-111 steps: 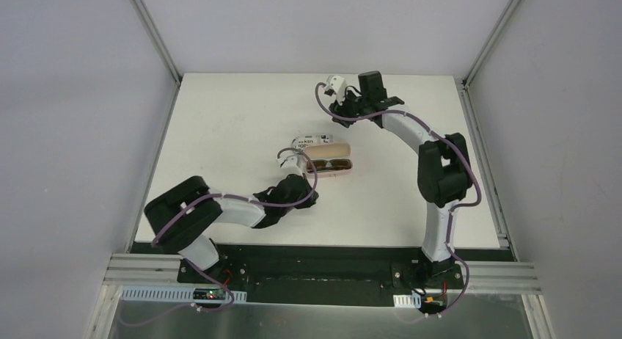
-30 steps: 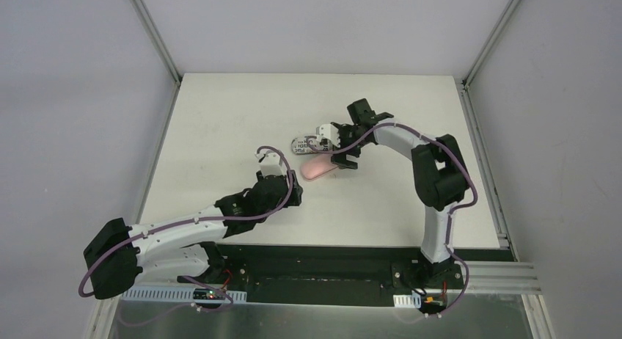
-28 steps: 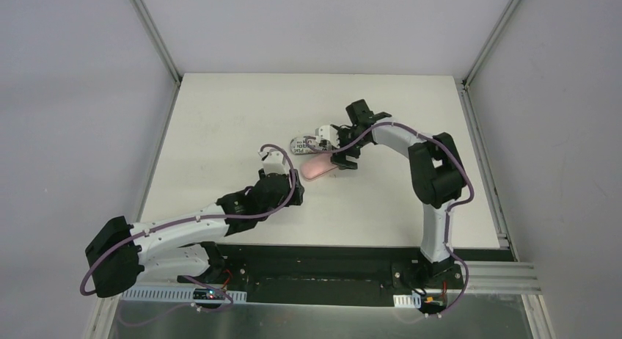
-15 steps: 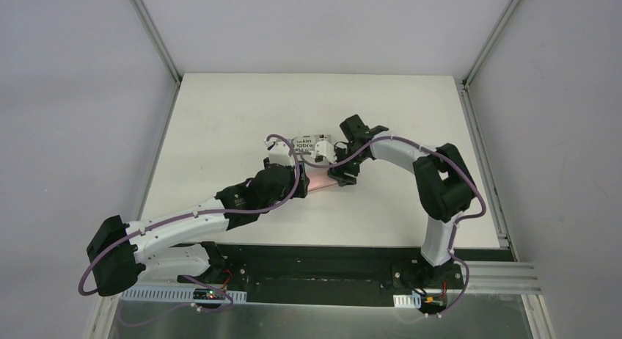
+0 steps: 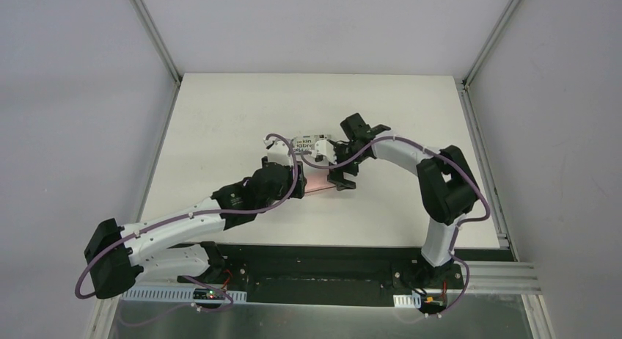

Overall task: Organize the sunglasses
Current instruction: Move the sunglasses case at the center of the board, then reset both arms

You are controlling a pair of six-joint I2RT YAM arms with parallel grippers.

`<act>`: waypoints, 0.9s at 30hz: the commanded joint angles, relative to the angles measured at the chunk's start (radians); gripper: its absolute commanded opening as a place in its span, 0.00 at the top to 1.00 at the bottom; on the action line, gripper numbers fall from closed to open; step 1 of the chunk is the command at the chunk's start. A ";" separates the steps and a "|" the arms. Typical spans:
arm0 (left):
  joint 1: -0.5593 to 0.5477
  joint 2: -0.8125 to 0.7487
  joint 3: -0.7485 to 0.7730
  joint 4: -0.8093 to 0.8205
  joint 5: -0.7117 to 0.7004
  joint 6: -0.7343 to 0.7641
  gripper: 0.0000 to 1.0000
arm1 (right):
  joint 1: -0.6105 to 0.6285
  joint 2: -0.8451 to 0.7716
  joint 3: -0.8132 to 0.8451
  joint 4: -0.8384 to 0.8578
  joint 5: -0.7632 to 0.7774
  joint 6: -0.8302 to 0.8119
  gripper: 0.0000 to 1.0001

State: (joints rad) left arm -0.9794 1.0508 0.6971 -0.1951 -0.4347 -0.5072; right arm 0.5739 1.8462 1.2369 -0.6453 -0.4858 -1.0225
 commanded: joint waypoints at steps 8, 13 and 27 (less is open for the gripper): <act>0.010 -0.096 0.016 -0.037 0.019 0.005 0.41 | 0.045 0.099 0.089 -0.075 -0.064 -0.141 0.34; 0.011 -0.109 0.023 -0.047 0.013 0.015 0.40 | 0.046 -0.011 -0.053 0.142 -0.016 0.057 0.76; 0.011 -0.118 0.025 -0.053 0.027 0.011 0.41 | -0.019 -0.148 -0.034 0.133 -0.154 0.205 0.01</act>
State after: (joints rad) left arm -0.9794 0.9771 0.6979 -0.2478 -0.4126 -0.5076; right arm 0.5938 1.8347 1.1660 -0.4690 -0.5152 -0.8467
